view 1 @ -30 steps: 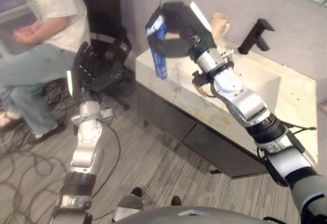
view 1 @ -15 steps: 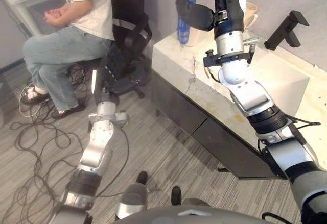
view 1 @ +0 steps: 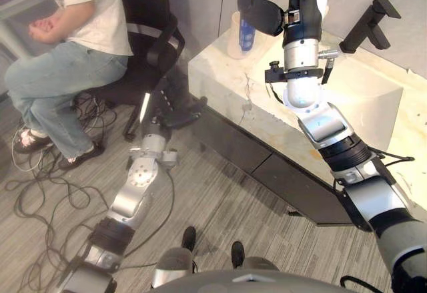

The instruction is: Organize the bathroom.

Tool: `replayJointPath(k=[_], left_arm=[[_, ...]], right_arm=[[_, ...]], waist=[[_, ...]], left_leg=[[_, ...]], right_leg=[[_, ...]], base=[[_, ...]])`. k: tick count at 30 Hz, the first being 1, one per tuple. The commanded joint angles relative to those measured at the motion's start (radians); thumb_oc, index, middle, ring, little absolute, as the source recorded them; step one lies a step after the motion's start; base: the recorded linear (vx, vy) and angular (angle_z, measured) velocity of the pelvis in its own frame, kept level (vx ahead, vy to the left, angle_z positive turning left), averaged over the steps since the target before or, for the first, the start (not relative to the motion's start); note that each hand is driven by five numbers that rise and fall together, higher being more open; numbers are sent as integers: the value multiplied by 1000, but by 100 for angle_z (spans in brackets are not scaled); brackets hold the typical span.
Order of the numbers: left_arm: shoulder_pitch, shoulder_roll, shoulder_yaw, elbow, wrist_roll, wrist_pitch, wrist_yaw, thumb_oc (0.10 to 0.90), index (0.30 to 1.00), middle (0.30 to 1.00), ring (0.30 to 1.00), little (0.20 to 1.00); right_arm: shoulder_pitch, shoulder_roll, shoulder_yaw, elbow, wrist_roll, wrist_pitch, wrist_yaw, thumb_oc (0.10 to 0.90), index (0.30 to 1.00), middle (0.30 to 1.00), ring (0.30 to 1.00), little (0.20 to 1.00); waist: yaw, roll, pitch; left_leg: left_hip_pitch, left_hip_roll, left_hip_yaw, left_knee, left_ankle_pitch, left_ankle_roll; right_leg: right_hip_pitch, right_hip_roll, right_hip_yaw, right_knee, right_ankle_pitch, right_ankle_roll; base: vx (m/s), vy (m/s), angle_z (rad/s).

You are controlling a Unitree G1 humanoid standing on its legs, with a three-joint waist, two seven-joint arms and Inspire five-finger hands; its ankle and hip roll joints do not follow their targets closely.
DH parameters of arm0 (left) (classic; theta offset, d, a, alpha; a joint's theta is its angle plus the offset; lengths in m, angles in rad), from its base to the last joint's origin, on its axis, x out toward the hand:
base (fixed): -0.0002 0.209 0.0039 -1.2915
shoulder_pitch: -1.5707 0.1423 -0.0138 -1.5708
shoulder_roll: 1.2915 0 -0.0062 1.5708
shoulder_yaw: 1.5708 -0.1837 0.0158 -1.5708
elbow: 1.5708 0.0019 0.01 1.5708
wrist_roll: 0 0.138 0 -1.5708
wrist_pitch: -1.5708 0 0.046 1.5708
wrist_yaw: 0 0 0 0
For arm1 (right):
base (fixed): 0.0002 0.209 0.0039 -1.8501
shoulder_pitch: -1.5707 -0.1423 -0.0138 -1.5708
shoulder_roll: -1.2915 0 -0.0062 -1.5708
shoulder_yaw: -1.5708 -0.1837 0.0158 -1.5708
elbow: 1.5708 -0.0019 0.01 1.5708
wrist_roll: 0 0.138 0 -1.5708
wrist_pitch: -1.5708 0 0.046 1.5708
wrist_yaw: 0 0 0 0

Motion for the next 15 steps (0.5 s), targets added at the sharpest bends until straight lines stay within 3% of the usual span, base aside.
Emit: replayJointPath(k=[1, 3, 4, 5, 6, 8, 10, 11, 14, 15], left_arm=[[-27, 17, -4, -42, 27, -74, -31, 800, 900, 900, 900, 900], [-29, 20, -8, -36, 16, -75, -40, 800, 900, 900, 900, 900], [-26, 18, -9, -38, 21, -80, -43, 800, 900, 900, 900, 900], [-25, 18, -8, -38, 21, -82, -43, 800, 900, 900, 900, 900], [-13, 18, -9, -44, 25, -99, -41, 800, 900, 900, 900, 900], [-10, 20, -9, -44, 31, -115, -33, 800, 900, 900, 900, 900], [-24, 29, -5, -37, 36, -136, -41, 800, 900, 900, 900, 900], [-30, 26, -3, -25, 28, -145, -57, 800, 900, 900, 900, 900], [-50, 3, -19, -20, -17, -141, -60, 800, 900, 900, 900, 900], [-54, -6, -25, -22, -9, -143, -49, 800, 900, 900, 900, 900]], right_arm=[[-141, -18, -80, -23, -74, -94, -70, 400, 300, 300, 300, 300], [-160, -17, -63, -2, -83, -87, -82, 400, 300, 300, 300, 300], [-170, -10, -49, 5, -83, -83, -99, 400, 300, 300, 300, 300], [-171, -9, -48, 5, -83, -83, -101, 400, 300, 300, 300, 300], [-183, -3, -41, 14, -75, -91, -98, 400, 300, 300, 300, 300], [-198, 8, -36, 24, -68, -100, -93, 400, 300, 300, 300, 300], [-196, 15, -44, 28, -72, -108, -81, 400, 300, 300, 300, 300], [-200, 3, -44, 27, -67, -102, -80, 400, 300, 300, 300, 300], [-183, -20, -44, 17, -79, -100, -45, 400, 300, 300, 300, 300], [-169, -23, -46, 4, -73, -100, -35, 400, 300, 300, 300, 300]], waist=[[31, 17, -177], [24, 14, -180], [22, 1, -179], [22, 1, -179], [22, -15, -174], [23, -21, -162], [8, -28, -155], [-5, -36, -158], [-28, -44, -173], [-30, -47, -171]], left_leg=[[18, 42, -14, -2, -42, 7], [32, 32, -8, -7, -49, 8], [44, 19, 5, -14, -67, 8], [45, 19, 7, -14, -70, 8], [60, 1, 23, -14, -91, 11], [81, -5, 40, -14, -108, 16], [97, -15, 36, -14, -135, 39], [94, -22, 23, -14, -117, 44], [77, -5, 41, 138, -103, -1], [41, 2, 43, 230, -59, -19]], right_leg=[[-120, -97, -70, 230, 121, -11], [-122, -32, -61, 166, 74, -16], [-129, 7, -77, 60, 81, -15], [-125, 11, -79, 43, 88, -15], [-145, 44, -112, -45, 143, -12], [-172, 61, -145, -59, 177, -8], [-210, 86, -116, -44, 184, -17], [-221, 109, -65, -43, 195, -31], [-184, 116, -46, -60, 182, -64], [-157, 114, -45, -72, 179, -74]], base=[[210, 91, -25], [266, 56, -22], [201, -9, -13], [268, -61, -22], [177, -52, -25], [171, -80, -26], [132, -96, -19], [129, -80, -10], [131, -27, 22], [84, -2, 29]])
